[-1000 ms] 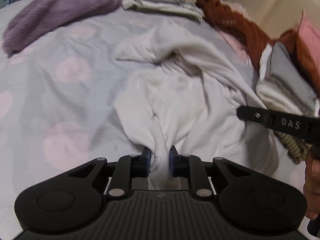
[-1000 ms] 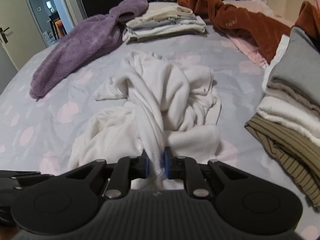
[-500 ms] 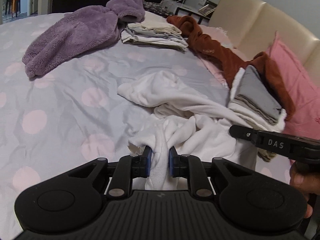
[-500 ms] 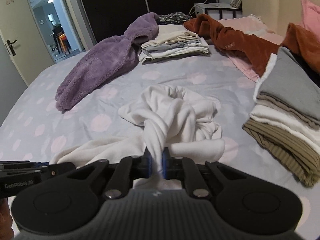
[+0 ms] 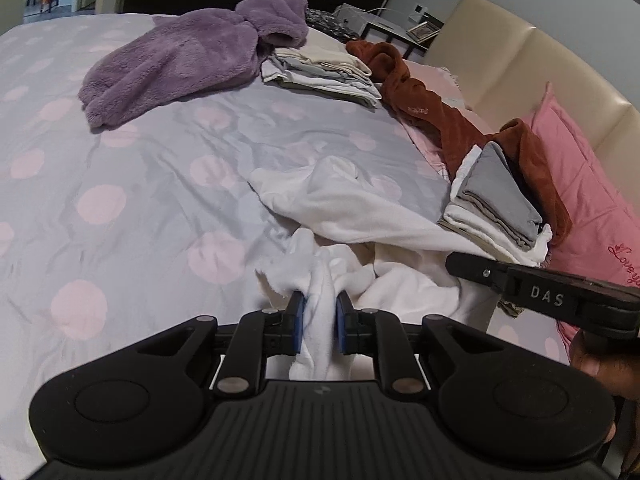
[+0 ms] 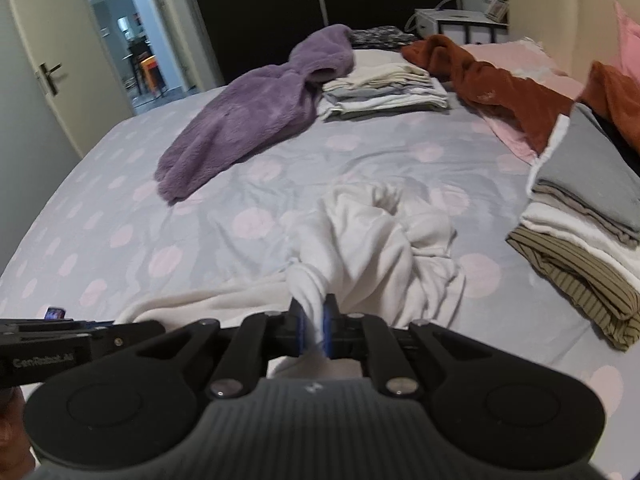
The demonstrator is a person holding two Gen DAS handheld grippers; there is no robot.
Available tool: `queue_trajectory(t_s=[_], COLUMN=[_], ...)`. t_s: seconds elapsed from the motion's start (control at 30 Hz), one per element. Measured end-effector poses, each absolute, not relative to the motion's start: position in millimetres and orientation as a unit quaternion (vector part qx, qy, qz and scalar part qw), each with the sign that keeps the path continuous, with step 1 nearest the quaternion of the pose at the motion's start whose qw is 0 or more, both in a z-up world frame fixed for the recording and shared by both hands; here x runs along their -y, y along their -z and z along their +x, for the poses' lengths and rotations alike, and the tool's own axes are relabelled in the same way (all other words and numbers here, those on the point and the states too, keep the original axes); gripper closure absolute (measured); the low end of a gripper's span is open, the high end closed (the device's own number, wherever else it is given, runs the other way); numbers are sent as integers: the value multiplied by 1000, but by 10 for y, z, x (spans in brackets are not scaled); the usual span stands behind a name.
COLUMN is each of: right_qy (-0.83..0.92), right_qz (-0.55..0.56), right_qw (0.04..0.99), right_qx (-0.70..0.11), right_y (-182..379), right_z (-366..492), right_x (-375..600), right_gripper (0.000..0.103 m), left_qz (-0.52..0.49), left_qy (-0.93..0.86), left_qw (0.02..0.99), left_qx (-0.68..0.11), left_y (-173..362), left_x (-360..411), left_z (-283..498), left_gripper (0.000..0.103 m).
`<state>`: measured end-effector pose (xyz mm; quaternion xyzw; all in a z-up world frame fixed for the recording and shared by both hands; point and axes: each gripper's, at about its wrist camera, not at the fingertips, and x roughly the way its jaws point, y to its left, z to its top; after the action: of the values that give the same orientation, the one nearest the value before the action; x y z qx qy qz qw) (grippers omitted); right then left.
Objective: Fold clothes
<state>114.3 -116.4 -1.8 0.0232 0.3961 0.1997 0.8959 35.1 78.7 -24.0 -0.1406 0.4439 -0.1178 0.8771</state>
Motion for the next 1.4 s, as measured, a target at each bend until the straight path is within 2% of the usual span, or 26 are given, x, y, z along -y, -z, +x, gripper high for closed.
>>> queue_trajectory(t_s=[0.57,0.97,1.17,1.4], right_qy=[-288,-236,-222,-284], right_qz=[26,20,38,18], right_qw=[875,896,897,879], right_qx=[-387,-374,-381,-384], right_y=[-153,-388,-322,-206], right_z=[1292,979,911,1015], right_x=[1567,1335,1337,1395], right_gripper=[93,93,93,93], left_qz=[-177,-138,-139,-162], left_qy=[49,139,131,78], left_qw=[891,890,891,898], left_qx=[-415,-412,-413,-402], left_y=[-258,-454,-519,-575], left_x=[-659,-684,-740,-615], left_z=[269,314,344,127], left_gripper=[90,90,90,90])
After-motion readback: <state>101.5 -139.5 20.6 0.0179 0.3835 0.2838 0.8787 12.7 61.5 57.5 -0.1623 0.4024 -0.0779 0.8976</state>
